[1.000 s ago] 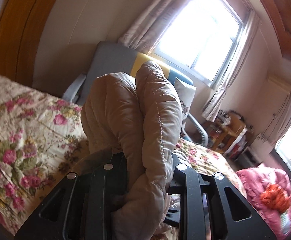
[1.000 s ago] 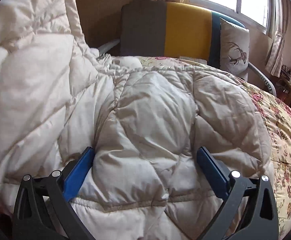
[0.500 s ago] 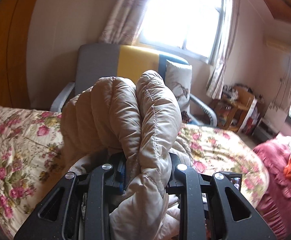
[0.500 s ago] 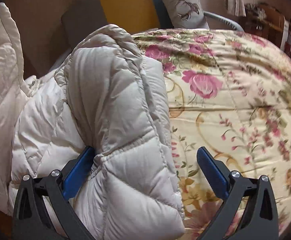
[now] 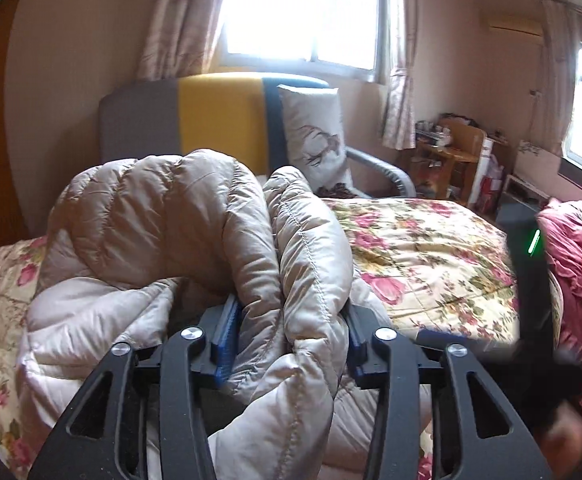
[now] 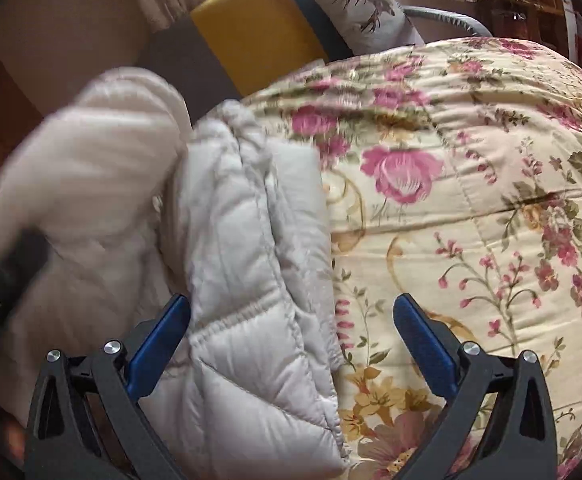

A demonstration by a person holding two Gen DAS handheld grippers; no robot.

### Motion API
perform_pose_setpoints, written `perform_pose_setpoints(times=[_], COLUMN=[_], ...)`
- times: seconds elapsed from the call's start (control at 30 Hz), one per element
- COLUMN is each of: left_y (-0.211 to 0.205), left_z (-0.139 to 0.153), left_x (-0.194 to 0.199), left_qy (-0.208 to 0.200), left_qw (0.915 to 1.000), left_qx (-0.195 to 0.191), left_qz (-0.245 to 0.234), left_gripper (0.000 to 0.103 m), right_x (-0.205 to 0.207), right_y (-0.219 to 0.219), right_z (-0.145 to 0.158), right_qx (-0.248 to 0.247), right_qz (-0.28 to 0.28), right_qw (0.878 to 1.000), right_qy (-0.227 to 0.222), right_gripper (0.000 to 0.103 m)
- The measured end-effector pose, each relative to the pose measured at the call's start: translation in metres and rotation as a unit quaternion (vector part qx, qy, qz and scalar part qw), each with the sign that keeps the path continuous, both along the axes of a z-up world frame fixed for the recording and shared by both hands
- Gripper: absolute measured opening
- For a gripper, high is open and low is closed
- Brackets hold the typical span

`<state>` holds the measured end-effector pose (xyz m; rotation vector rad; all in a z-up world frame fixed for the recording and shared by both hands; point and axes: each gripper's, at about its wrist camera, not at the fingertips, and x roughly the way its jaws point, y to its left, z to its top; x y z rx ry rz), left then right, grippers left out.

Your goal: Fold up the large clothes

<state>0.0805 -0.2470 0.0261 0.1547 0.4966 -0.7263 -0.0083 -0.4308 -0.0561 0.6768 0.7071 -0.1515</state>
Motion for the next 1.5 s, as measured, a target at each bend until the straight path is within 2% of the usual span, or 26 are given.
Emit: perform_pose_setpoints(times=[0.1,0.17,0.23,0.3,0.4,0.5,0.57,0.63,0.67,0.73,0.8,0.9,0.97,1.03,1.07,1.13,1.2,1.23,1.3,1.37,1.47,1.5], left_y=[-0.001,-0.004,-0.006,-0.005,-0.002,0.002,0.004,0.010,0.010,0.014,0.024,0.061,0.092,0.119,0.128,0.150,0.176,0.186,0.209,0.230,0.239,0.238], left_z=[-0.011,-0.016,-0.019,-0.019,-0.022,-0.022,-0.023,-0.024,-0.025,-0.028,-0.030,-0.023,-0.014,-0.005,-0.002,0.004,0.004,0.002,-0.011,-0.029,-0.059,-0.068], left_x=[-0.011,-0.015,-0.019,-0.023,-0.024,-0.027,-0.030,-0.034,-0.038,-0.046,-0.058,-0.078,-0.084,-0.079,-0.072,-0.048,-0.006,0.012,0.060,0.100,0.141,0.146], left_qy=[-0.022,-0.031,-0.042,-0.046,-0.048,-0.046,-0.048,-0.054,-0.059,-0.070,-0.078,-0.082,-0.080,-0.078,-0.079,-0.076,-0.043,-0.025,0.028,0.086,0.190,0.222], left_qw=[0.9993,0.9986,0.9978,0.9967,0.9961,0.9947,0.9932,0.9914,0.9903,0.9886,0.9848,0.9757,0.9728,0.9760,0.9793,0.9867,0.9927,0.9928,0.9853,0.9722,0.9534,0.9451], left_qx=[-0.008,-0.004,0.000,-0.004,0.000,-0.014,-0.017,-0.020,-0.020,-0.007,0.009,-0.007,-0.029,-0.050,-0.057,-0.080,-0.108,-0.117,-0.144,-0.162,-0.175,-0.191], left_qz=[-0.030,-0.042,-0.052,-0.067,-0.074,-0.091,-0.105,-0.117,-0.124,-0.134,-0.154,-0.203,-0.216,-0.197,-0.177,-0.119,-0.033,0.005,0.087,0.145,0.156,0.145], left_gripper=[0.056,0.060,0.062,0.069,0.069,0.073,0.076,0.080,0.081,0.081,0.081,0.080,0.080,0.082,0.088,0.089,0.092,0.092,0.092,0.091,0.086,0.080], right_x=[-0.017,-0.018,-0.007,0.008,0.025,0.031,0.033,0.039,0.045,0.060,0.072,0.070,0.067,0.063,0.060,0.056,0.051,0.049,0.048,0.047,0.039,0.034], right_y=[-0.015,-0.012,-0.001,0.015,0.030,0.034,0.038,0.047,0.052,0.057,0.056,0.041,0.031,0.028,0.028,0.027,0.027,0.028,0.030,0.032,0.033,0.031], right_z=[0.040,0.064,0.081,0.091,0.091,0.103,0.119,0.128,0.126,0.110,0.090,0.068,0.057,0.051,0.048,0.045,0.045,0.045,0.048,0.053,0.063,0.066], right_qx=[0.027,0.031,0.032,0.024,0.014,0.032,0.009,-0.016,-0.018,-0.031,-0.046,-0.009,0.002,0.007,0.008,0.007,0.012,0.015,0.016,0.011,0.027,0.037], right_qz=[-0.008,0.014,0.063,0.103,0.122,0.138,0.154,0.172,0.180,0.182,0.173,0.161,0.149,0.142,0.141,0.137,0.132,0.130,0.129,0.131,0.130,0.127], right_qw=[0.997,0.995,0.993,0.991,0.991,0.988,0.985,0.983,0.982,0.983,0.984,0.987,0.989,0.990,0.990,0.990,0.991,0.991,0.991,0.991,0.990,0.989], right_qy=[-0.074,-0.096,-0.093,-0.077,-0.045,-0.062,-0.078,-0.069,-0.057,-0.018,0.021,0.010,0.006,0.002,-0.002,-0.010,-0.018,-0.019,-0.020,-0.021,-0.046,-0.059], right_gripper=[0.101,0.101,0.101,0.101,0.101,0.101,0.101,0.094,0.090,0.070,0.058,0.058,0.057,0.057,0.057,0.057,0.058,0.059,0.060,0.062,0.066,0.069])
